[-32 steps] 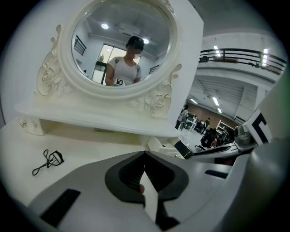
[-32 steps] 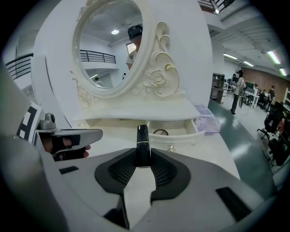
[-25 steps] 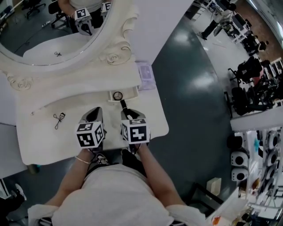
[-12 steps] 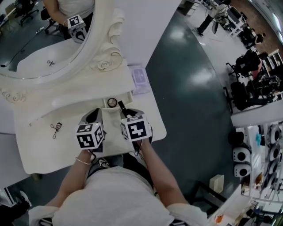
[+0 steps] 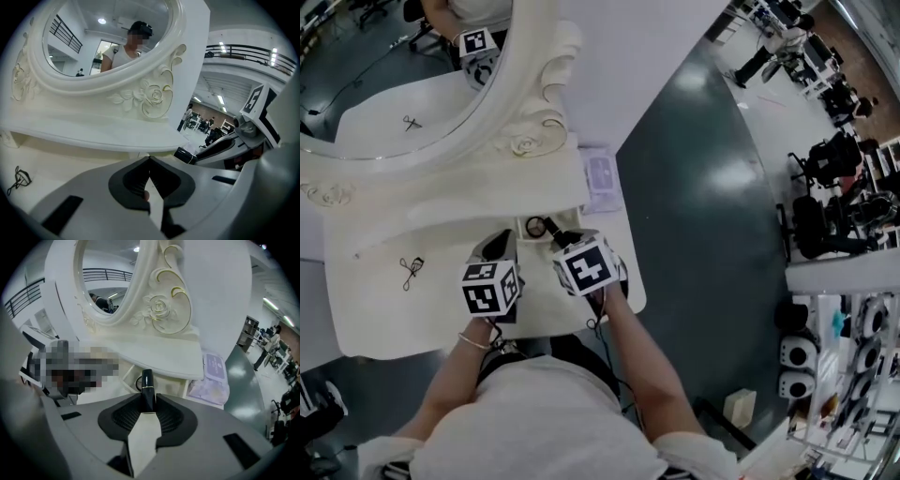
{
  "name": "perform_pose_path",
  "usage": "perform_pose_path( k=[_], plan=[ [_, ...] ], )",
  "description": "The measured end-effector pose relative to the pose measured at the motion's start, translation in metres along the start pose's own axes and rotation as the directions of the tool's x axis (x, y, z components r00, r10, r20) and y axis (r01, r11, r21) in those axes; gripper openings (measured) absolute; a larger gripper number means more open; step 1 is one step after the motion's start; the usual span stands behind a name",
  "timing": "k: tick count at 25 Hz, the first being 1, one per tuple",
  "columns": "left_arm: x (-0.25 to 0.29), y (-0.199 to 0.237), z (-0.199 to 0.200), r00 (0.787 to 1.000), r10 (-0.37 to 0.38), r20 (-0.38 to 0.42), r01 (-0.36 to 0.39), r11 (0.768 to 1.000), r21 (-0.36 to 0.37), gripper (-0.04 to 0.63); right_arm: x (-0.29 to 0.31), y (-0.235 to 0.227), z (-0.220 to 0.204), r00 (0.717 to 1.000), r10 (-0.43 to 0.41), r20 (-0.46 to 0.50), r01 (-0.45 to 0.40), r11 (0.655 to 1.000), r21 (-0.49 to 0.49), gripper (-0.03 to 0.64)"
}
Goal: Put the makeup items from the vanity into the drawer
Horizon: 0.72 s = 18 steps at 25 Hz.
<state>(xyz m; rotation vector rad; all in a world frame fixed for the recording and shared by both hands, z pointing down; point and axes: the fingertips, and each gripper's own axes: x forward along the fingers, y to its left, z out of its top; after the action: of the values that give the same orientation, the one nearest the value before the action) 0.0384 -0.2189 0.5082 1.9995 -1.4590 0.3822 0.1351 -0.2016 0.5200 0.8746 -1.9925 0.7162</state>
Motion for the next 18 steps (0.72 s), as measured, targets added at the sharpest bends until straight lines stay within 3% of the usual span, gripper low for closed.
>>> perform_pose_path(
  k=[8,13,18],
  plan=[
    [0.015,-0.002,0.001,0.997,0.073,-0.002,-0.073,0.996,-0.048,0.003,0.016,-0.004,0.000,0.986,0.110,-0.124,-0.128,0.981,-0.145,0.103],
    [0.020,-0.007,0.005,0.994,0.113,0.001,-0.112,0.991,-0.072,0.003,0.019,-0.011,-0.002,0.965,0.141,-0.219,-0.196,0.946,-0.258,0.103],
    [0.024,-0.014,0.007,0.989,0.150,0.001,-0.150,0.984,-0.099,0.003,0.019,-0.014,0.003,0.948,0.196,-0.249,-0.271,0.909,-0.317,0.103]
  ],
)
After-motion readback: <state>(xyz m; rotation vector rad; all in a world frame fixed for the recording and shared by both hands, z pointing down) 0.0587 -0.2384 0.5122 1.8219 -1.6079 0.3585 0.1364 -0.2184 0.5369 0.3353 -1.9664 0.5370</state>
